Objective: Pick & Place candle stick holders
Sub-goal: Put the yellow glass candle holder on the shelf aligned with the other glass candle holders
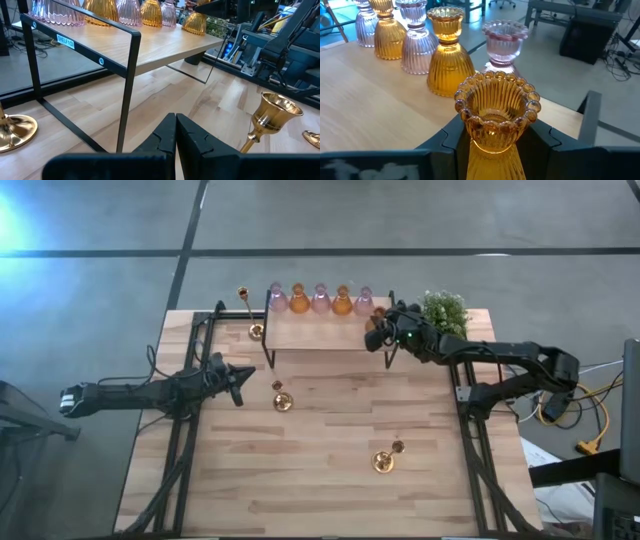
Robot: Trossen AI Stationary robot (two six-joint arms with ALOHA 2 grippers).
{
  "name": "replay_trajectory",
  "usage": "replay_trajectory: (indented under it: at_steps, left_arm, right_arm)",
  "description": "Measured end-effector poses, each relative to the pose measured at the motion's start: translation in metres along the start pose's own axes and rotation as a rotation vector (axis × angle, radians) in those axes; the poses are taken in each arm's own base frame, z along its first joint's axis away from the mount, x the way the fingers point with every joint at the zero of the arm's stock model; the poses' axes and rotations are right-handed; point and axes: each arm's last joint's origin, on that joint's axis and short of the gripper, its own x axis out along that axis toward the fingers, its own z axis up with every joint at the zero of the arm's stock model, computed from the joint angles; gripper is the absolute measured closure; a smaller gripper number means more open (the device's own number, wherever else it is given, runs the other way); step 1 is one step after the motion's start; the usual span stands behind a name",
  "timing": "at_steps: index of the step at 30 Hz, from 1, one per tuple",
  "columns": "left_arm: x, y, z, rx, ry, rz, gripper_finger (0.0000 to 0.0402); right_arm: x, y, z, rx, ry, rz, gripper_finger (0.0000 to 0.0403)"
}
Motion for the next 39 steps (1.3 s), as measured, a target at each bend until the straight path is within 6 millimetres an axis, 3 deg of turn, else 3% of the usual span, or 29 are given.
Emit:
replay_trajectory:
  at_steps: [39]
  left_arm:
    - [0.000, 0.000, -0.001, 0.002, 0.005, 0.002, 0.0388]
  right_arm:
    - [0.010, -0.030, 0.001, 0.045, 0.003, -0.098, 0.0280]
